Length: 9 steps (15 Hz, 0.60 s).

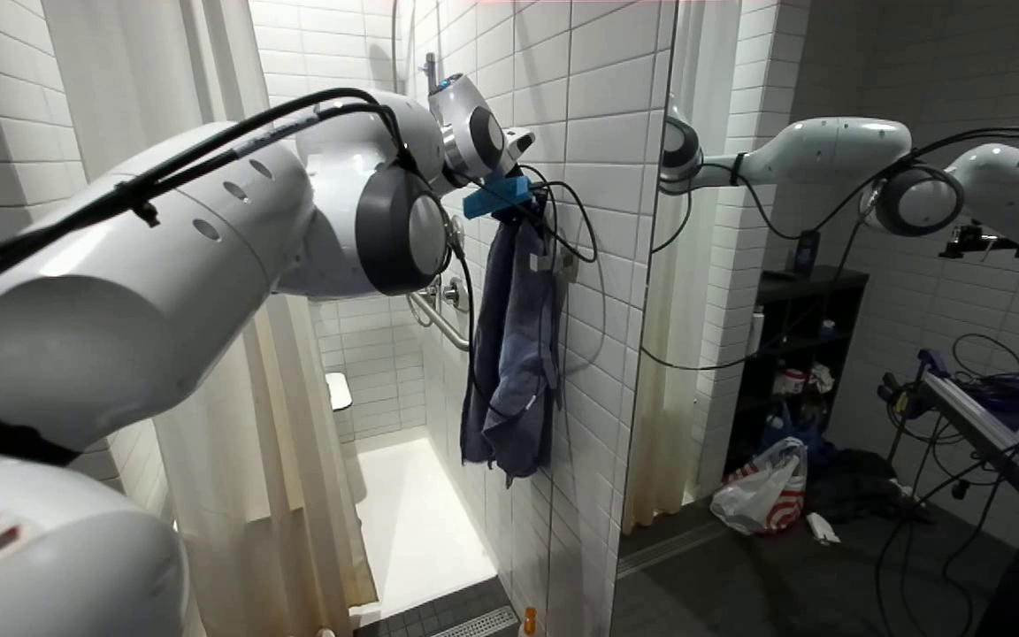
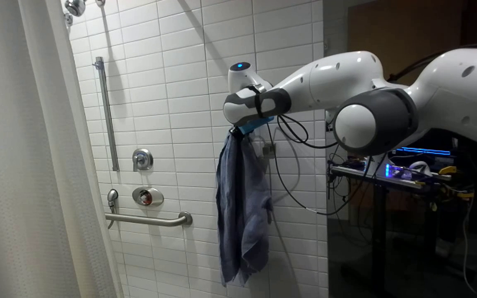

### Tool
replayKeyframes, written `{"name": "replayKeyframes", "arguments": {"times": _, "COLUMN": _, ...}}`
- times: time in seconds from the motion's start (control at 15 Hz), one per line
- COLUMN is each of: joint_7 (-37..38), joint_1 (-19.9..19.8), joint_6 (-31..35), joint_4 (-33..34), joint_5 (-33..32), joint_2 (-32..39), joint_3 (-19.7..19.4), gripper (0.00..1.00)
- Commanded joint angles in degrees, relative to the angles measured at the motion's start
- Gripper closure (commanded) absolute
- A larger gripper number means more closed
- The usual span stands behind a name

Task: Move the towel to the left.

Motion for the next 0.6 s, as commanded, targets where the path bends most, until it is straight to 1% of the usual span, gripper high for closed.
{"name": "replayKeyframes", "arguments": {"times": 0.0, "joint_7": 0.91, "joint_1": 2.55, "joint_6": -0.58, "joint_4": 1.28, "joint_5": -2.50, "joint_2": 0.23, "joint_3": -2.18, "gripper": 0.98}}
{"name": "replayKeyframes", "arguments": {"times": 0.2, "joint_7": 1.12, "joint_1": 3.89, "joint_6": -1.82, "joint_4": 1.25, "joint_5": -2.37, "joint_2": -0.22, "joint_3": -2.41, "gripper": 0.98}}
{"name": "replayKeyframes", "arguments": {"times": 0.53, "joint_7": 1.71, "joint_1": 4.41, "joint_6": -4.18, "joint_4": 1.77, "joint_5": -1.78, "joint_2": -0.84, "joint_3": -2.52, "gripper": 0.98}}
